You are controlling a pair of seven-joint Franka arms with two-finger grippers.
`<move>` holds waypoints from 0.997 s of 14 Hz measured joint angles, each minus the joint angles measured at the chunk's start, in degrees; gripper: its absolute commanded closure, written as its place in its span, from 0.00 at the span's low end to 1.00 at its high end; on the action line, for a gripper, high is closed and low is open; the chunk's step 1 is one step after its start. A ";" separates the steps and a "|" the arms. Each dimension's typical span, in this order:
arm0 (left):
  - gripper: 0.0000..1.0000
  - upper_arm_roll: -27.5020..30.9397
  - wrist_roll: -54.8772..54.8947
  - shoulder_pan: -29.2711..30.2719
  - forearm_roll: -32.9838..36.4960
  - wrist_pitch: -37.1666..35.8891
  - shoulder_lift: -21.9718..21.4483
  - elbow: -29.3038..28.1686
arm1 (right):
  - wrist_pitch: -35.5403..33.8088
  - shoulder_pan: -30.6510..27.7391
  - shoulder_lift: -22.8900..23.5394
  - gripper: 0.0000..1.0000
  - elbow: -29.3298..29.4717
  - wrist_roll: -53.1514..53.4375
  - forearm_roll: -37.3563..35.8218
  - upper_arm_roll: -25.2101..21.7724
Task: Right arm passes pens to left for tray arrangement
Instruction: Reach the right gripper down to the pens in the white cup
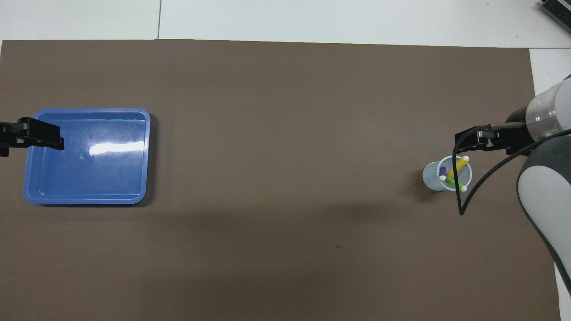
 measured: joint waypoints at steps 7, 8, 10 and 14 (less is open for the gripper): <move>0.00 0.00 0.00 0.00 0.00 0.00 0.00 0.00 | -0.14 0.03 -0.01 0.00 -0.10 0.00 0.00 0.00; 0.00 0.00 0.00 0.00 0.00 0.00 0.00 0.00 | -0.35 0.01 -0.02 0.00 -0.20 0.00 0.00 -0.01; 0.00 0.00 0.00 0.00 0.00 0.00 0.00 0.00 | -0.61 -0.01 -0.11 0.00 -0.65 0.00 0.01 -0.03; 0.00 0.00 0.00 0.00 0.00 0.00 0.00 0.00 | -0.61 -0.01 -0.41 0.00 -1.29 0.00 0.10 -0.02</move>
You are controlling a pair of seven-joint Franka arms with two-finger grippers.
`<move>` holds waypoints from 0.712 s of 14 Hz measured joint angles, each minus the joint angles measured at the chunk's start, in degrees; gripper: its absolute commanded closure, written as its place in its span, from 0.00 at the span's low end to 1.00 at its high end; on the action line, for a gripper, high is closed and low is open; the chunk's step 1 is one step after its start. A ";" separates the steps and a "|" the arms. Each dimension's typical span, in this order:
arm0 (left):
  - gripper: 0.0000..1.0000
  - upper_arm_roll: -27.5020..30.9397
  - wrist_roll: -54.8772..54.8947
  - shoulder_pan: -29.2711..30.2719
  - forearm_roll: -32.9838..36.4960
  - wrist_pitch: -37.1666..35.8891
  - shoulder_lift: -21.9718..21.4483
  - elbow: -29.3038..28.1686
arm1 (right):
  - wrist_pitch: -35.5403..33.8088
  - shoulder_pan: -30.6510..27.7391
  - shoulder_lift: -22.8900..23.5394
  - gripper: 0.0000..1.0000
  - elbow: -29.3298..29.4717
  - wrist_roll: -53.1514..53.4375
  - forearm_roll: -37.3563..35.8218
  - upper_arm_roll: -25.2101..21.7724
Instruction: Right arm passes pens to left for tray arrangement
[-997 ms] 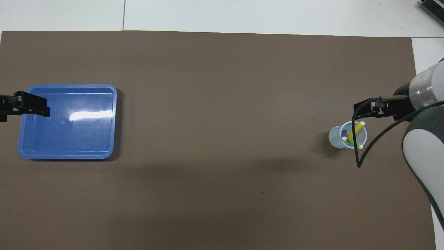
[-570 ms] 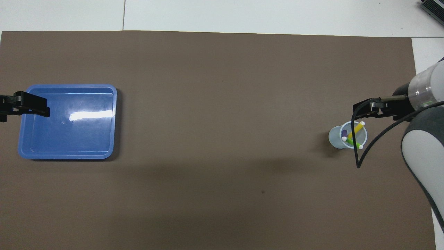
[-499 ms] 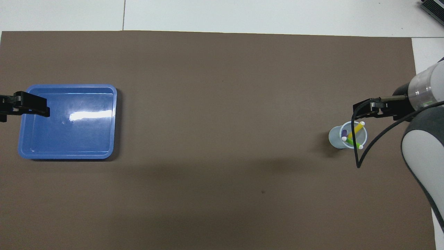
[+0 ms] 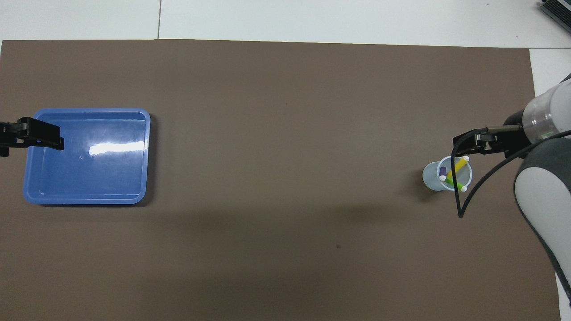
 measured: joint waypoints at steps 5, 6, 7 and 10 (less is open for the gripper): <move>0.00 0.00 0.00 0.00 0.00 0.00 0.00 0.00 | 3.14 -0.01 -0.05 0.00 -1.56 0.00 0.30 0.01; 0.00 0.00 0.00 0.00 0.00 0.00 0.00 0.00 | 4.73 -0.03 -0.04 0.00 -2.93 0.00 0.77 0.00; 0.00 0.00 0.00 0.00 0.00 0.00 0.00 0.00 | 6.60 -0.04 0.00 0.00 -4.68 0.00 1.15 -0.01; 0.00 0.00 0.00 0.00 0.00 0.01 0.00 0.00 | 10.73 -0.04 0.65 0.00 -9.62 0.00 1.25 -0.01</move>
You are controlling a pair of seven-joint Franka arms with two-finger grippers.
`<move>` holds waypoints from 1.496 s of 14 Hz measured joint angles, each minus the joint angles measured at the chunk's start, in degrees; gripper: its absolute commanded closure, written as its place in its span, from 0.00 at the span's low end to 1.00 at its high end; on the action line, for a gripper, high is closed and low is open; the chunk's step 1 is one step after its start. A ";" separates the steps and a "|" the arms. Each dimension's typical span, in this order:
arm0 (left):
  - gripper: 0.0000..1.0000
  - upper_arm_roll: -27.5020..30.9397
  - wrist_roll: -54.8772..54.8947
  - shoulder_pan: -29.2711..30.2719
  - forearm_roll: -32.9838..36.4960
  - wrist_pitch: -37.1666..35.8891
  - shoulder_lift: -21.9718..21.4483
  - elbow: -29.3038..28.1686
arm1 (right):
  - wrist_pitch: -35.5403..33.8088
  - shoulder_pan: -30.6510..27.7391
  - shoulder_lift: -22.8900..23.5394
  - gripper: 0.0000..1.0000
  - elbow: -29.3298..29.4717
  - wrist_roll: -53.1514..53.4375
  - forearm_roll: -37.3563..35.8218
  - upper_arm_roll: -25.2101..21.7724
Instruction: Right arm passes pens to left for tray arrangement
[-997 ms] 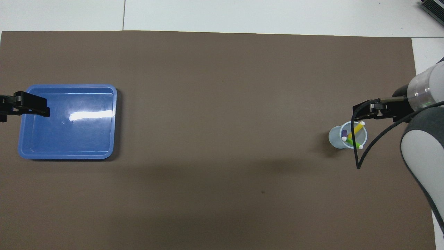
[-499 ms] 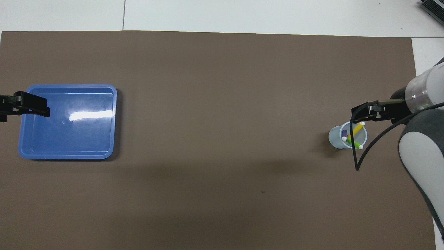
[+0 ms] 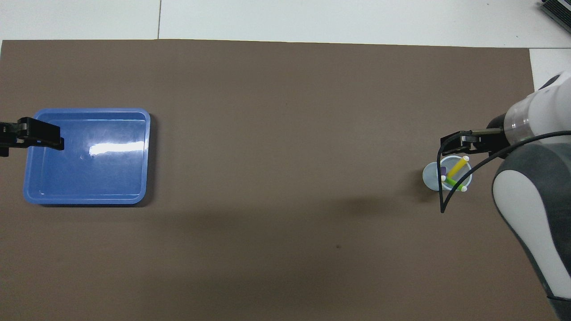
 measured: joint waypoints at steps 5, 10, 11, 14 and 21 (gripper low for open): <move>0.00 0.00 0.00 0.00 0.00 0.00 0.00 0.00 | 4.25 -0.15 2.14 0.00 -5.50 -2.72 0.00 -0.04; 0.00 0.00 0.00 0.00 0.00 0.00 0.00 0.00 | 8.36 -1.17 2.24 0.05 -11.14 -4.68 0.00 -0.23; 0.00 0.00 0.00 0.00 0.00 0.00 0.00 0.00 | 8.94 -1.16 2.24 0.06 -11.81 -4.68 0.00 -0.23; 0.00 0.00 0.00 0.00 0.00 0.01 0.00 0.00 | 10.30 -1.17 2.24 0.09 -13.00 -4.68 0.00 -0.23; 0.00 0.00 0.00 0.00 0.00 0.03 0.00 0.00 | 12.75 -1.51 2.51 0.20 -14.94 -4.68 0.00 -0.25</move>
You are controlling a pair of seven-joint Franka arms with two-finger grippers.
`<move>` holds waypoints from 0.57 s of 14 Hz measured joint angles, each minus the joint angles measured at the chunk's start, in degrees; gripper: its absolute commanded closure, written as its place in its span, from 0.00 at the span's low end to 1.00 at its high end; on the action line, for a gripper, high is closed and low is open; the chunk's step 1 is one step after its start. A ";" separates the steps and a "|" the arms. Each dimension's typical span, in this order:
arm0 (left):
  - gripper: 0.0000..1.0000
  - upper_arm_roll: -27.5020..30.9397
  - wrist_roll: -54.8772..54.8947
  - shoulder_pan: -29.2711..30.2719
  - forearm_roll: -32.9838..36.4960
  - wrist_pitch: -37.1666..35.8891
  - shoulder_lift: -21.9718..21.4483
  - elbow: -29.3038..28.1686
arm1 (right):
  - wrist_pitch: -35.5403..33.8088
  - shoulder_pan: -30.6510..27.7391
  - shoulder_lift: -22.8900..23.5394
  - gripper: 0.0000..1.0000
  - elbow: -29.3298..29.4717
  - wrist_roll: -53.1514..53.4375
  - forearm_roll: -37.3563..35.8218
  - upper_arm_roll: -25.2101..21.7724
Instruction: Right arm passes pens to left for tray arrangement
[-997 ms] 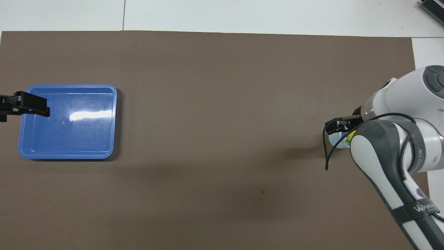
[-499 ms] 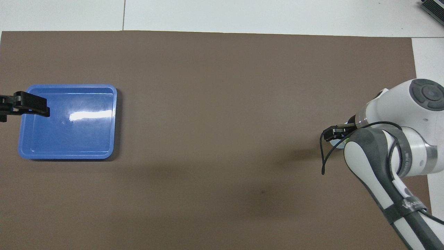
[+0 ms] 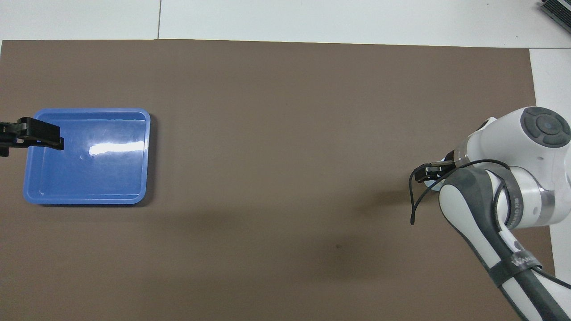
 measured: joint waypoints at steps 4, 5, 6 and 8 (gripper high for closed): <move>0.00 0.00 0.00 0.00 0.00 0.00 0.00 0.00 | 0.66 -0.46 0.01 0.35 -0.80 -0.19 0.00 -0.02; 0.00 0.00 0.00 0.00 0.00 0.00 0.00 0.00 | 0.81 -0.46 0.01 0.35 -0.88 -0.56 0.00 -0.03; 0.00 0.00 0.00 0.00 0.00 0.00 0.00 0.00 | 0.84 -0.52 0.01 0.39 -0.91 -0.85 0.00 -0.03; 0.00 0.00 0.00 0.00 0.00 0.01 0.00 0.00 | 1.09 -0.97 0.01 0.43 -0.92 -1.87 -0.01 -0.03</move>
